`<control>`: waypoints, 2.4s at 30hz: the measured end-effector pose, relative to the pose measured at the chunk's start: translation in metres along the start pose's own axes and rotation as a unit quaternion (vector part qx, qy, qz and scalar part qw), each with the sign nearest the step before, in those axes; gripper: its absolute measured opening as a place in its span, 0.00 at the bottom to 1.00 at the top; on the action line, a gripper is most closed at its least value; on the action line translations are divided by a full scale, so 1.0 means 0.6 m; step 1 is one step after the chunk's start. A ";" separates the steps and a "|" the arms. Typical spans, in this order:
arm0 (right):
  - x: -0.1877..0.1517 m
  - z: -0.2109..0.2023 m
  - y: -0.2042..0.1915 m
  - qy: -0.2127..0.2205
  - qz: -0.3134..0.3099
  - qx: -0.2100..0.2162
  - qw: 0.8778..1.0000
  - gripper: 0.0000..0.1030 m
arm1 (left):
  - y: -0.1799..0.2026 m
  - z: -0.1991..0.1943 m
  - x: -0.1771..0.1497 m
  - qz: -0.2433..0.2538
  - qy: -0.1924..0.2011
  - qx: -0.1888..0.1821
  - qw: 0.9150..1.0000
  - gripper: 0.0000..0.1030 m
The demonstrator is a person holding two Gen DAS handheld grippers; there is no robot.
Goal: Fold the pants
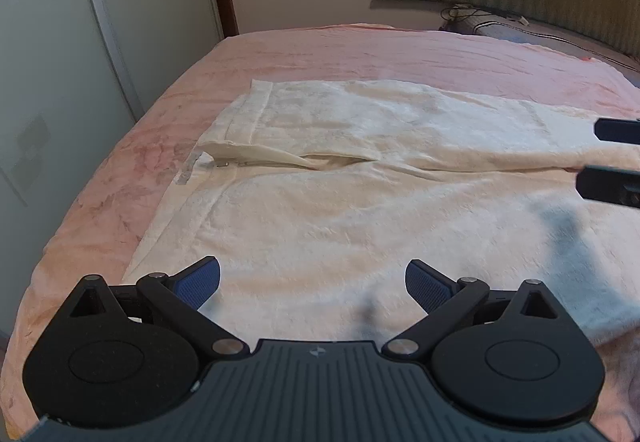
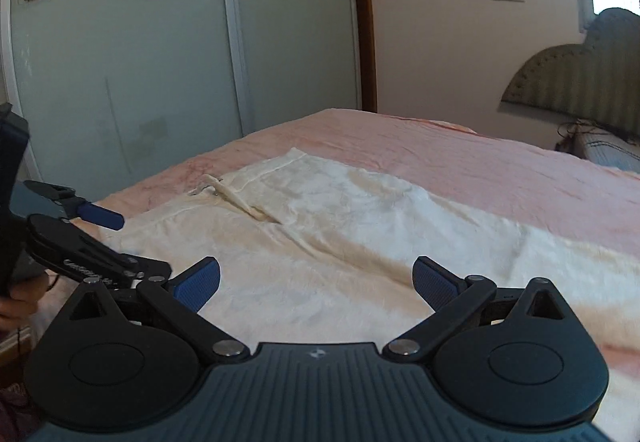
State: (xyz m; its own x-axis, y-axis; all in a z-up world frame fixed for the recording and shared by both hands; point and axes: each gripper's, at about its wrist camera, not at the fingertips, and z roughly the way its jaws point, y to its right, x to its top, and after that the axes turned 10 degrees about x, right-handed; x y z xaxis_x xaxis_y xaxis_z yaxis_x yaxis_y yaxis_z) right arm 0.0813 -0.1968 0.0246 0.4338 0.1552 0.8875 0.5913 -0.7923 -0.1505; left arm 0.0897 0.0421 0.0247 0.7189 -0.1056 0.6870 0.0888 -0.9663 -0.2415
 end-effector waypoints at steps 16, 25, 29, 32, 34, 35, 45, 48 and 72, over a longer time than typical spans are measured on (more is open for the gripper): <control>0.143 0.408 0.327 -0.122 0.056 0.051 0.990 0.60 | -0.038 0.160 0.162 0.006 -0.027 0.025 0.999 0.97; 0.147 0.434 0.298 -0.147 -0.057 0.080 0.984 0.18 | -0.051 0.284 0.276 -0.050 -0.058 -0.031 0.997 0.97; 0.124 0.395 0.195 -0.135 -0.244 0.025 0.960 0.11 | -0.080 0.355 0.324 -0.162 -0.102 -0.107 0.976 0.94; 0.093 0.366 0.131 -0.128 -0.352 0.005 0.927 0.10 | -0.098 0.395 0.349 -0.225 -0.129 -0.153 0.954 0.94; 0.074 0.352 0.106 -0.127 -0.394 -0.002 0.910 0.10 | -0.102 0.419 0.359 -0.250 -0.151 -0.175 0.940 0.94; 0.064 0.346 0.096 -0.125 -0.413 -0.006 0.902 0.10 | -0.101 0.432 0.363 -0.260 -0.165 -0.181 0.934 0.94; 0.012 0.312 0.055 -0.107 -0.471 -0.031 0.875 0.09 | -0.118 0.422 0.311 -0.322 -0.208 -0.199 0.902 0.14; 0.015 0.289 0.039 -0.091 -0.453 -0.021 0.887 0.08 | -0.131 0.355 0.282 -0.314 -0.165 -0.183 0.917 0.01; 0.164 0.412 0.327 -0.093 0.069 0.117 0.986 0.83 | -0.140 0.275 0.225 -0.274 -0.127 -0.194 0.933 0.67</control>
State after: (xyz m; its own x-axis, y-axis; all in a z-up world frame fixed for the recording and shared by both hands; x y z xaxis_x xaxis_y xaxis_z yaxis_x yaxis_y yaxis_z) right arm 0.4083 -0.1912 -0.0250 0.6258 0.1784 0.7593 0.6486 -0.6597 -0.3796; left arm 0.2932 0.1475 0.0248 0.7837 0.4414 0.4371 0.2711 -0.8761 0.3987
